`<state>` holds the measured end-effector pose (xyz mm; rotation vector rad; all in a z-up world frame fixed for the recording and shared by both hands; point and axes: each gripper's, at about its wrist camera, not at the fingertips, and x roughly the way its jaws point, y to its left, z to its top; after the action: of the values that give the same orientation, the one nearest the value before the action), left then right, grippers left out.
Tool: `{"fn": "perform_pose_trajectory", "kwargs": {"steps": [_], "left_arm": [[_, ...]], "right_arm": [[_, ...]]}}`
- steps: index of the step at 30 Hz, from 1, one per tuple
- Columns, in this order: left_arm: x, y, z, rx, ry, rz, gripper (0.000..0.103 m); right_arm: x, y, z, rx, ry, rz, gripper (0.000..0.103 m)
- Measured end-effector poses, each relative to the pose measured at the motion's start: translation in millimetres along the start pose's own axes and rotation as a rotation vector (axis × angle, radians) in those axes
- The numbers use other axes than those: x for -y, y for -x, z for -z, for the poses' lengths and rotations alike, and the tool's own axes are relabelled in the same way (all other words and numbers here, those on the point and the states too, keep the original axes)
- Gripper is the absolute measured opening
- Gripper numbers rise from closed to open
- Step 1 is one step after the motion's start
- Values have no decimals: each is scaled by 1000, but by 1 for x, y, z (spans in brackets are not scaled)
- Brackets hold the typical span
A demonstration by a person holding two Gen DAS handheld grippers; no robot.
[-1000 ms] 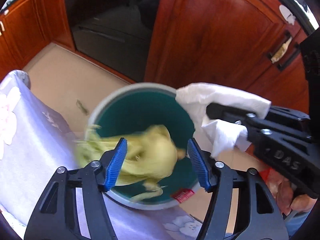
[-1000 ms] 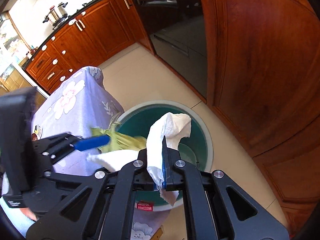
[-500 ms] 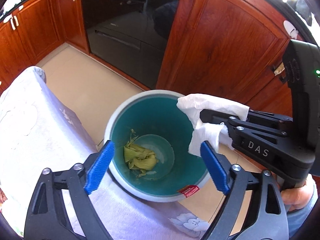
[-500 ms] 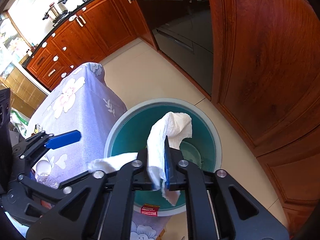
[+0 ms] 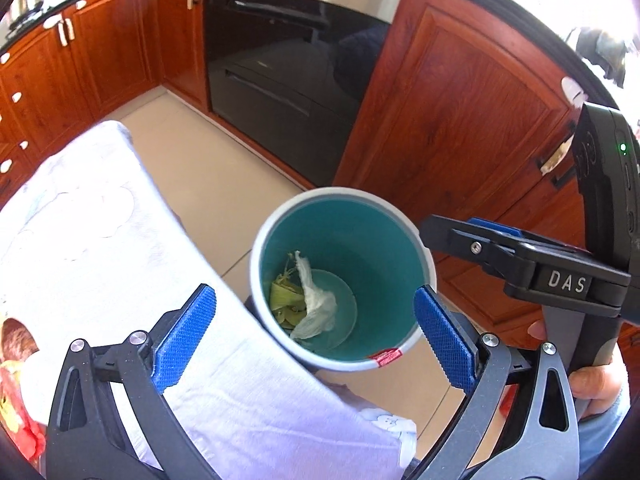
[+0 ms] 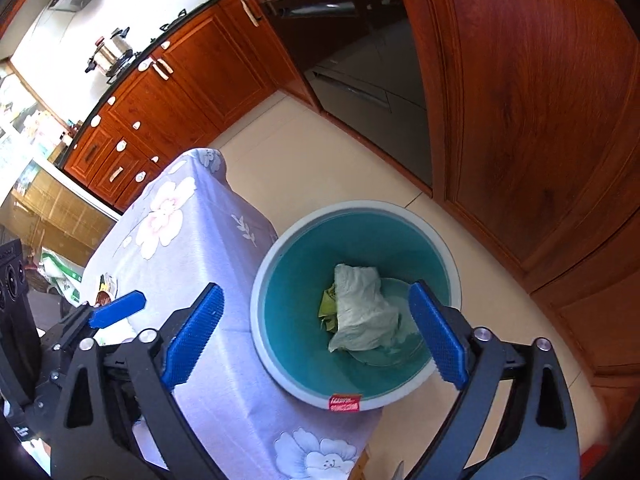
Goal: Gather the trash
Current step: 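Open the left gripper to drop the husks while the right releases the tissue into the bin, then grasp the clear water bottle with the blue label with the right gripper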
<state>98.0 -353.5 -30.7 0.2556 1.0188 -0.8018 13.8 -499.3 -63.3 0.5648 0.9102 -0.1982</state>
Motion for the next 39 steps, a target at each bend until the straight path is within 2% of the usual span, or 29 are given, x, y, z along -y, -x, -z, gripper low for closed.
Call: {"fn": "perform_pose_trajectory", "kwargs": {"steps": [10, 17, 21, 32, 39], "left_arm": [[-39, 69, 39, 81, 41, -51, 99], [-93, 113, 85, 118, 97, -110, 99], [-128, 131, 118, 126, 158, -136, 99], [-205, 152, 203, 84, 302, -193, 99], [-220, 142, 220, 65, 342, -165, 99]], "right_arm": [[-59, 35, 21, 22, 113, -24, 92], [-112, 44, 52, -6, 206, -52, 92], [-143, 38, 72, -45, 273, -58, 96], [-217, 9, 116, -152, 398, -89, 96], [-244, -15, 134, -219, 457, -77, 96]]}}
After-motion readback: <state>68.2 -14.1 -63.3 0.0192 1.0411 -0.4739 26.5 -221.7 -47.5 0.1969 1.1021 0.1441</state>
